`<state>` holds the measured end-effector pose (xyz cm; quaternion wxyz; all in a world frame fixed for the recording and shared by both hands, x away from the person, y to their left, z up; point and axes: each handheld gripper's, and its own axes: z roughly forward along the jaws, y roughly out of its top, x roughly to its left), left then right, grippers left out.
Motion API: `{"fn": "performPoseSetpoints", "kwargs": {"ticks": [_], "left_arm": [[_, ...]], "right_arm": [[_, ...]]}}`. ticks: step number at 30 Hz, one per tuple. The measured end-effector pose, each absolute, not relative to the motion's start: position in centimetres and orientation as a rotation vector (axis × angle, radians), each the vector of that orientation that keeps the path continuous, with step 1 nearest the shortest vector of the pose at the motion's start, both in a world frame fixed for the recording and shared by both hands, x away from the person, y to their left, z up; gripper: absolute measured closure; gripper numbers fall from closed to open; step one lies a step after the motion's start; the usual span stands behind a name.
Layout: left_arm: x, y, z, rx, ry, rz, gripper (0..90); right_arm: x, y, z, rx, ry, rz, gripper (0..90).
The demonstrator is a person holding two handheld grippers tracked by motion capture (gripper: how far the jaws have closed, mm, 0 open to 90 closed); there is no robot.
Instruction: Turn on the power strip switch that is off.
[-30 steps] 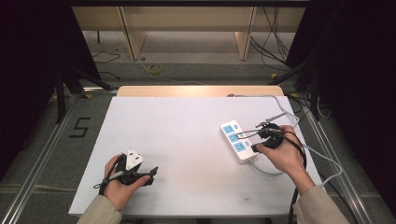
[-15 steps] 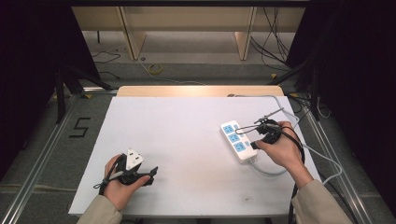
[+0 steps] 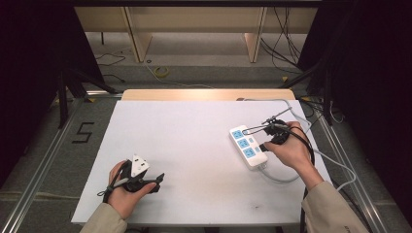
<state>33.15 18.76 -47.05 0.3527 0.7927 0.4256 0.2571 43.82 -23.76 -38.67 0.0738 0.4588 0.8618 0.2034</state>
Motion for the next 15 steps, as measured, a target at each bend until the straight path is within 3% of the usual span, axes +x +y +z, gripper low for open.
{"fn": "performPoseSetpoints", "kwargs": {"ticks": [15], "left_arm": [[33.2, 18.8, -47.0, 2.049, 1.102, 0.668, 19.1]], "right_arm": [[45.4, -22.9, -38.1, 1.375, 2.591, 0.597, 90.0]]}}
